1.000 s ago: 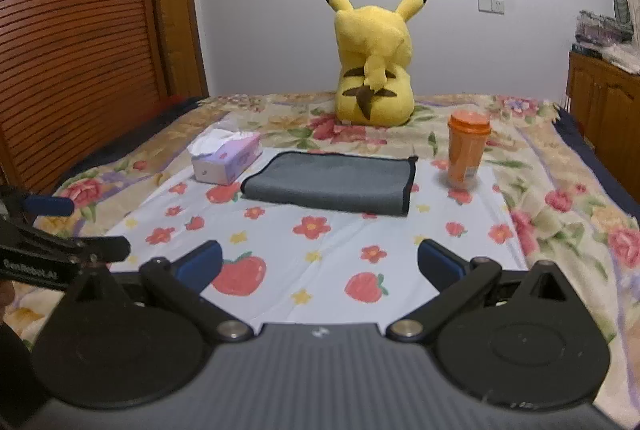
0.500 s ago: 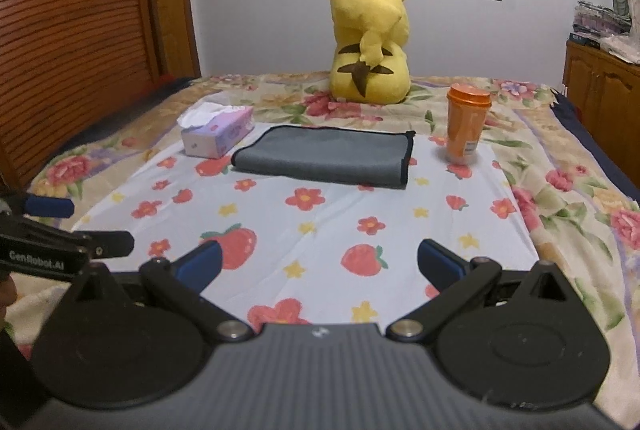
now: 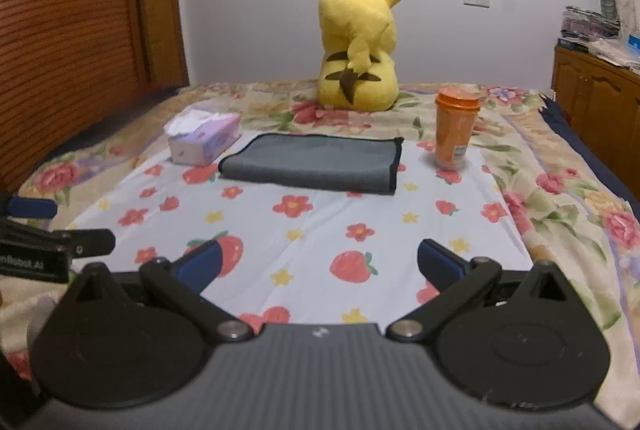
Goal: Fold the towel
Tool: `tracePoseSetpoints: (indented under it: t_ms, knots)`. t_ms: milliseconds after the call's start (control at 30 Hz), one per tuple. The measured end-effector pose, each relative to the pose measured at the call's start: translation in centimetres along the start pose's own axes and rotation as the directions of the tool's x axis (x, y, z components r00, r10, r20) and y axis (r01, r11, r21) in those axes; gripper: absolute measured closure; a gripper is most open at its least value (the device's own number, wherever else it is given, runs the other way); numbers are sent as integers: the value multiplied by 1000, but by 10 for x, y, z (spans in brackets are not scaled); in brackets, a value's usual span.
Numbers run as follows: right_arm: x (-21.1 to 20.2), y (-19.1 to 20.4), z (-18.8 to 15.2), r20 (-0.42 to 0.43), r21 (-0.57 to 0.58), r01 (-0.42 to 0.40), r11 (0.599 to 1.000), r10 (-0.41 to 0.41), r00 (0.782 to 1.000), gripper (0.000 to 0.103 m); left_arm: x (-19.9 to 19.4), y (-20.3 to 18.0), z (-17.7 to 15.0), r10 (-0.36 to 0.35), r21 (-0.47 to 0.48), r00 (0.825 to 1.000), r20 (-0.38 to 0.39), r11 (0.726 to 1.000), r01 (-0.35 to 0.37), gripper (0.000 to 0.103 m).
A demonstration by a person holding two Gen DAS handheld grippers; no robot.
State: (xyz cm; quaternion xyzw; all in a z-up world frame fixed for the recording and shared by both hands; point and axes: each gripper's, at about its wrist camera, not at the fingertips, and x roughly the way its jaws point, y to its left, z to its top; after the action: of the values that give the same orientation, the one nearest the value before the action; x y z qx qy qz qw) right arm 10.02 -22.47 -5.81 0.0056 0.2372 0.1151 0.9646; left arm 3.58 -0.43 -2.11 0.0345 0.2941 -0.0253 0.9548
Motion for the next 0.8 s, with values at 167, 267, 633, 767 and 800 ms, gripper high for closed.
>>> tracePoseSetpoints:
  t_ms: [167,267,633,767,800]
  knots:
    - [-2,-3,1,27,18,12,1000,-12,1000,0,-5,1,2,-1,-9,999,33,1000,1,0]
    - [-3,-4,1,43,25,18,1000,-19,999,0,-7,1,3,7,-4,999,48,1000,-7,0]
    - [-10,-9,1,97,47,42,998,-46,994,0,-17,2,6,1,-11,994,108,1000,0,0]
    - [-11,-11,3,114,59,48,997,-54,992,0,-20,0,8,6,-2,992,130,1000,-6,0]
    - [-12,-11,2,118,61,49,997,-56,991,0,-20,0,8,8,-1,991,134,1000,-8,0]
